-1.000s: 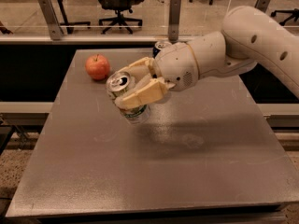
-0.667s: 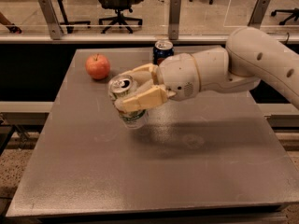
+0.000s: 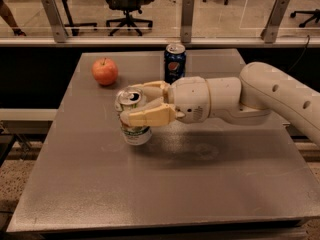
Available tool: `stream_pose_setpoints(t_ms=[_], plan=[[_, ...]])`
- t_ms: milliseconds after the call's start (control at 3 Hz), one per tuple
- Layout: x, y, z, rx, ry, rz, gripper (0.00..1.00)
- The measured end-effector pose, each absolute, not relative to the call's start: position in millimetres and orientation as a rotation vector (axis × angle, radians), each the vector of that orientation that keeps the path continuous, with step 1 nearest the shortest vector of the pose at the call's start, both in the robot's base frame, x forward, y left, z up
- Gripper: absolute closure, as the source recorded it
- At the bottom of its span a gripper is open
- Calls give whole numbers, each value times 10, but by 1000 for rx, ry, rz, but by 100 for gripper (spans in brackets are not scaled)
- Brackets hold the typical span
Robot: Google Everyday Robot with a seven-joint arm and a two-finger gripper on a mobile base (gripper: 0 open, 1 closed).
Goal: Place 7up can upright
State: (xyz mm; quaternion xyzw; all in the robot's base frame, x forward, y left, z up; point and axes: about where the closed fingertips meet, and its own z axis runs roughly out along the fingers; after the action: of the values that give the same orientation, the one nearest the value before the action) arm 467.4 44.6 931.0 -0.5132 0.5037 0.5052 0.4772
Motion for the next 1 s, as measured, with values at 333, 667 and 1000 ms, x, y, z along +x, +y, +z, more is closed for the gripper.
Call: stream_pose_setpoints(t_ms=[333, 667, 1000], plan=[[4682, 463, 9249, -1201, 1193, 1265, 85], [4693, 467, 9205, -1175, 1173, 1283, 62], [4697, 473, 9162, -1180, 1174, 1282, 39]])
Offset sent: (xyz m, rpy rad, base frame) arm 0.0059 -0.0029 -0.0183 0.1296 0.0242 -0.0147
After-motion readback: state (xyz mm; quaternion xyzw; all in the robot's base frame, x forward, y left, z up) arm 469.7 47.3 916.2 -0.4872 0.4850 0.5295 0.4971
